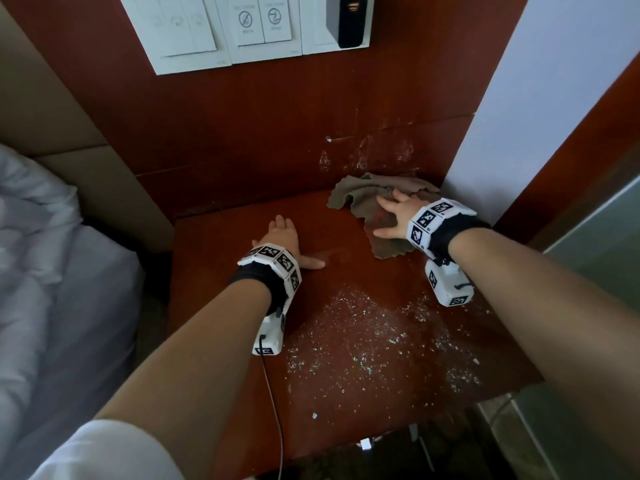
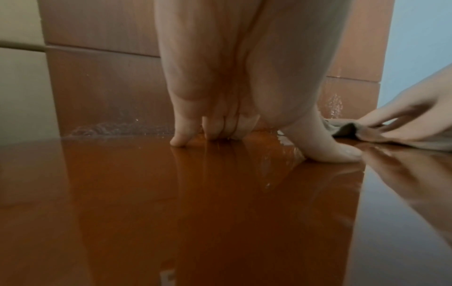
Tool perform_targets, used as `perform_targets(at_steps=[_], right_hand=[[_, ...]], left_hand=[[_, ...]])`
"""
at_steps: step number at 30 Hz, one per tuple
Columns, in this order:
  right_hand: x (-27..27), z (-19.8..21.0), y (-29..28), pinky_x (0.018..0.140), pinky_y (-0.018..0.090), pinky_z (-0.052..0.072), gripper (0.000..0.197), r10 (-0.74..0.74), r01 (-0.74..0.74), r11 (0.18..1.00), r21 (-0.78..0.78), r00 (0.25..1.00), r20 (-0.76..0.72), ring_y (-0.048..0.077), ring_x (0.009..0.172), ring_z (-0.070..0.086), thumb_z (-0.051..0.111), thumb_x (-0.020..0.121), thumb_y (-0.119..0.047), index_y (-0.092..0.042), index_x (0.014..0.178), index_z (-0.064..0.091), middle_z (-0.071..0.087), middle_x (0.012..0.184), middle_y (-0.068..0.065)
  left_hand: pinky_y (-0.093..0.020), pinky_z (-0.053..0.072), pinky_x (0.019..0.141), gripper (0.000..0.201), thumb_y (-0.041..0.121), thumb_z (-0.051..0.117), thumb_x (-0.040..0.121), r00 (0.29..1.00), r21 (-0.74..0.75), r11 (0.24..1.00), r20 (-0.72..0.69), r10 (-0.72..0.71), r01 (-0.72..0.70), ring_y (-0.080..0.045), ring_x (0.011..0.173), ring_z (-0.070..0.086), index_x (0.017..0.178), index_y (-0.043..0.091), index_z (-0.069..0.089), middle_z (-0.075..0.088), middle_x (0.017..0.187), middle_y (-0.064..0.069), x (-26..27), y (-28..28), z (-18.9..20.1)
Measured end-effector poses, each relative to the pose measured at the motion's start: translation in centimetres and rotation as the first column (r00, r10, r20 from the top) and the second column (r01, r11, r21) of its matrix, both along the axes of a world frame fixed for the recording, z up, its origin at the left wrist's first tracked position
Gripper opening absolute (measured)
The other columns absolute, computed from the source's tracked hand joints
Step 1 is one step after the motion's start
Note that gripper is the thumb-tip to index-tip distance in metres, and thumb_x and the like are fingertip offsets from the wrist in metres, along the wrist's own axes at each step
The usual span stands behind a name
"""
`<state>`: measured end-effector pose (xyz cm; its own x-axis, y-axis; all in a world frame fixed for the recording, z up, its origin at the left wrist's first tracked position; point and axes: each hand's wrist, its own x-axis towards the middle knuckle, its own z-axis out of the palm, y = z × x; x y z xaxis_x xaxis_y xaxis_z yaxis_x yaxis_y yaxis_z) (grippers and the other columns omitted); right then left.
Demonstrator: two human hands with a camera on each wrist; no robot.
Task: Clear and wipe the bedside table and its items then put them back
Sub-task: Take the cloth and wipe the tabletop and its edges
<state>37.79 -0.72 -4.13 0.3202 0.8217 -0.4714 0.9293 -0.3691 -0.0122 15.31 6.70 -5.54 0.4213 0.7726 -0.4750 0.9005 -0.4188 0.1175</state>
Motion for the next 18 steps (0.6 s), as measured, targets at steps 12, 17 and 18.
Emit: perform_targets(at_steps=[12, 17, 18], right_hand=[[-0.1, 0.5, -7.2, 0.117, 0.043, 0.02, 0.078, -0.037, 0.037, 0.998, -0.053, 0.999, 0.009, 0.033, 0.146, 0.008, 0.046, 0.092, -0.052, -0.028, 0.151, 0.002, -0.006, 0.159, 0.006], [-0.3, 0.5, -9.9, 0.117, 0.044, 0.019, 0.075, -0.054, 0.053, 0.997, -0.056, 0.998, -0.023, 0.033, 0.146, 0.004, 0.047, 0.094, -0.046, -0.028, 0.151, 0.002, -0.007, 0.16, 0.005], [-0.4, 0.5, -10.3, 0.117, 0.044, 0.019, 0.074, -0.058, 0.057, 0.997, -0.055, 0.998, -0.026, 0.033, 0.146, 0.004, 0.047, 0.094, -0.045, -0.028, 0.151, 0.002, -0.007, 0.159, 0.005]], left_hand=[[-0.051, 0.02, 0.116, 0.12, 0.062, 0.067, 0.071, 1.0, 0.01, 1.0, 0.021, 0.008, -0.008, -0.031, 0.146, 0.0, 0.149, 0.003, -0.003, -0.008, 0.158, -0.015, -0.2, -0.3, -0.3], [-0.05, 0.022, 0.116, 0.112, 0.059, 0.064, 0.075, 0.999, 0.005, 0.999, -0.006, -0.035, 0.035, -0.031, 0.146, 0.003, 0.15, 0.005, 0.0, -0.005, 0.158, -0.015, -0.8, -1.0, -0.2], [-0.049, 0.023, 0.116, 0.111, 0.059, 0.063, 0.076, 0.999, 0.006, 0.999, -0.014, -0.045, 0.045, -0.031, 0.146, 0.004, 0.15, 0.006, 0.0, -0.005, 0.158, -0.015, -1.0, -1.3, -0.2]])
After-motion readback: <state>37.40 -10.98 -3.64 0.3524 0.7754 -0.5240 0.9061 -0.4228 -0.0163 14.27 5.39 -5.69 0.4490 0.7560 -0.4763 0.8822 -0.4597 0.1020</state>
